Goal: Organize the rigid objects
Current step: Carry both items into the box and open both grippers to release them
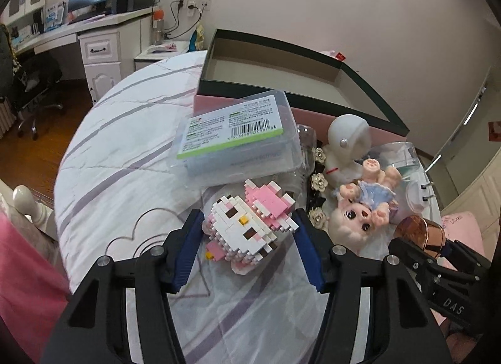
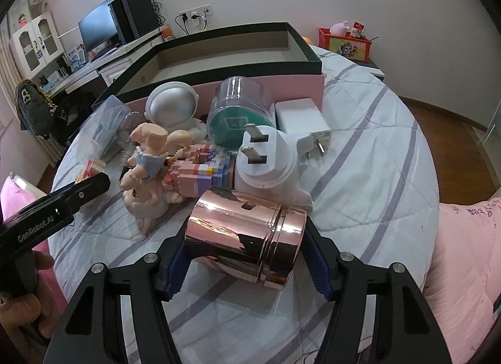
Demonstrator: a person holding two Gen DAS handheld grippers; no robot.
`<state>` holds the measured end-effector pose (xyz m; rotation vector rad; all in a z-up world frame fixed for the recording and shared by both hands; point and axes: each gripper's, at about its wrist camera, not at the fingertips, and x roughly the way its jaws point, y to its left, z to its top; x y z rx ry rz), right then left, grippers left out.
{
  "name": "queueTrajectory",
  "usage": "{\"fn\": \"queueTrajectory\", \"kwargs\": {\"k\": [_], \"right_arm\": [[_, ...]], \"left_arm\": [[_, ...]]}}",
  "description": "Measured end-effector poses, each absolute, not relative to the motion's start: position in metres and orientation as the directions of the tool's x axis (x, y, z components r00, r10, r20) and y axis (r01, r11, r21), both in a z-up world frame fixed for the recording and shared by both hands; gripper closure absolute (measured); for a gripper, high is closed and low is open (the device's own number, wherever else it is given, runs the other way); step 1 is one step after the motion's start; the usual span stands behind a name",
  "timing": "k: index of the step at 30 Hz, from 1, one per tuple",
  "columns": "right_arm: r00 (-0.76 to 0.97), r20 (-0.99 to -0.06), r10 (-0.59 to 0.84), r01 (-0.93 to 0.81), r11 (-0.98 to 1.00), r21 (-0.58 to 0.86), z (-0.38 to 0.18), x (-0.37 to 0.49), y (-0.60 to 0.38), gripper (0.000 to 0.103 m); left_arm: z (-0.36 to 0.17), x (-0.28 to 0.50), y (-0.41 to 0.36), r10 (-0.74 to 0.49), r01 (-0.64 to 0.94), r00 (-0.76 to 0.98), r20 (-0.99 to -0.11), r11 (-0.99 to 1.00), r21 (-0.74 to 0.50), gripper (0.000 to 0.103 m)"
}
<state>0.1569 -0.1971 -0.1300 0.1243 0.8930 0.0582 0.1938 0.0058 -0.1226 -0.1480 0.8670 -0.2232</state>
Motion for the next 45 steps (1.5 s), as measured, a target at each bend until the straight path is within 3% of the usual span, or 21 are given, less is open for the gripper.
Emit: {"fn": "queueTrajectory", "kwargs": {"k": [23, 36, 45], "right_arm": [[0.712, -0.682, 0.169, -0.072, 0.983, 0.170, -0.064, 0.156, -0.199, 0.038], [0.772, -0.604, 0.196, -0.136, 0.980, 0.144, -0.009, 0.260, -0.203, 0.038], [0.700, -0.686, 0.197, -0.123, 0.980, 0.156, -0.045, 0.347, -0.199, 0.038]], "left_arm": [[-0.051, 0.169, 0.001, -0.247, 0.186, 0.725, -0.643, 0.969, -0.163, 0.044], [0.001, 0.261, -0.022, -0.218, 0.193, 0.787, -0.577, 0.976, -0.105, 0.044], [-0.033, 0.340, -0.040, -0.210, 0.181, 0.733, -0.646, 0.977, -0.113, 0.044]]}}
